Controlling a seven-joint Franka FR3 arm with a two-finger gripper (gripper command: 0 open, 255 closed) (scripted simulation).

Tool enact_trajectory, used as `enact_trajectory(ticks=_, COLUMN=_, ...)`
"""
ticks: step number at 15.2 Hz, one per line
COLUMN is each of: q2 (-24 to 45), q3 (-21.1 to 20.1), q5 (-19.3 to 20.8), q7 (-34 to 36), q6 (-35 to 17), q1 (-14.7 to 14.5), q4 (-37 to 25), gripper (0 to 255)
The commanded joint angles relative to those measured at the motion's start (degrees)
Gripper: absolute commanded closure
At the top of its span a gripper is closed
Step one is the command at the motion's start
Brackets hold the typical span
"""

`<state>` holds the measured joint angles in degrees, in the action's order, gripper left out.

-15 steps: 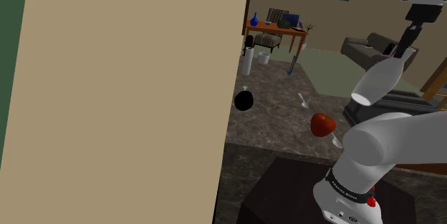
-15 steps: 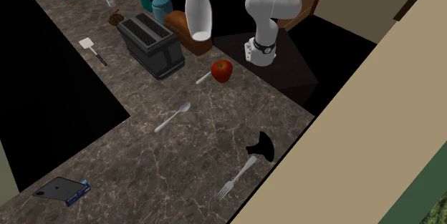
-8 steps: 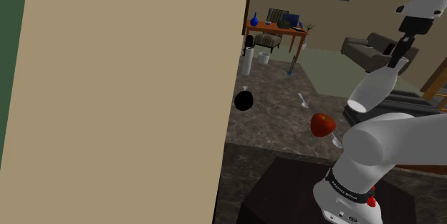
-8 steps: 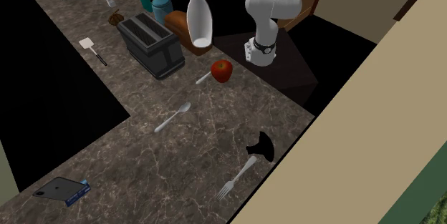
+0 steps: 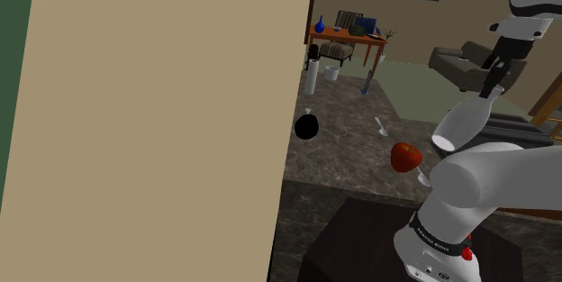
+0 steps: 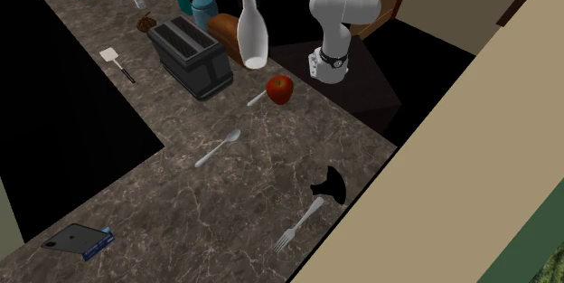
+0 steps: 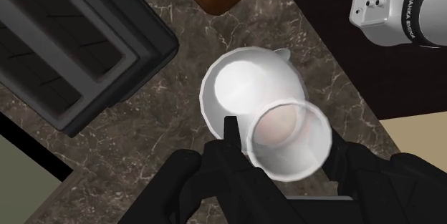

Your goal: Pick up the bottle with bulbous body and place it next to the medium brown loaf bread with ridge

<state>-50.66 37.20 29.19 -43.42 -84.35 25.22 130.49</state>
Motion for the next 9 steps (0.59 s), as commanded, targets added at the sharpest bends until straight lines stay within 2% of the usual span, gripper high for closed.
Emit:
enact_trajectory(ticks=1, q2=-0.5, q3=0.4, q5=0.5, q7=0.2, q6=-1.2, q1=0.3, q4=1.6, gripper=255)
enact_trajectory(ticks=9, q2=-1.7, q3=2.9, q5=2.7, q7=1.0, q6=-6.3, q1=1.1, q4=7.8, gripper=255)
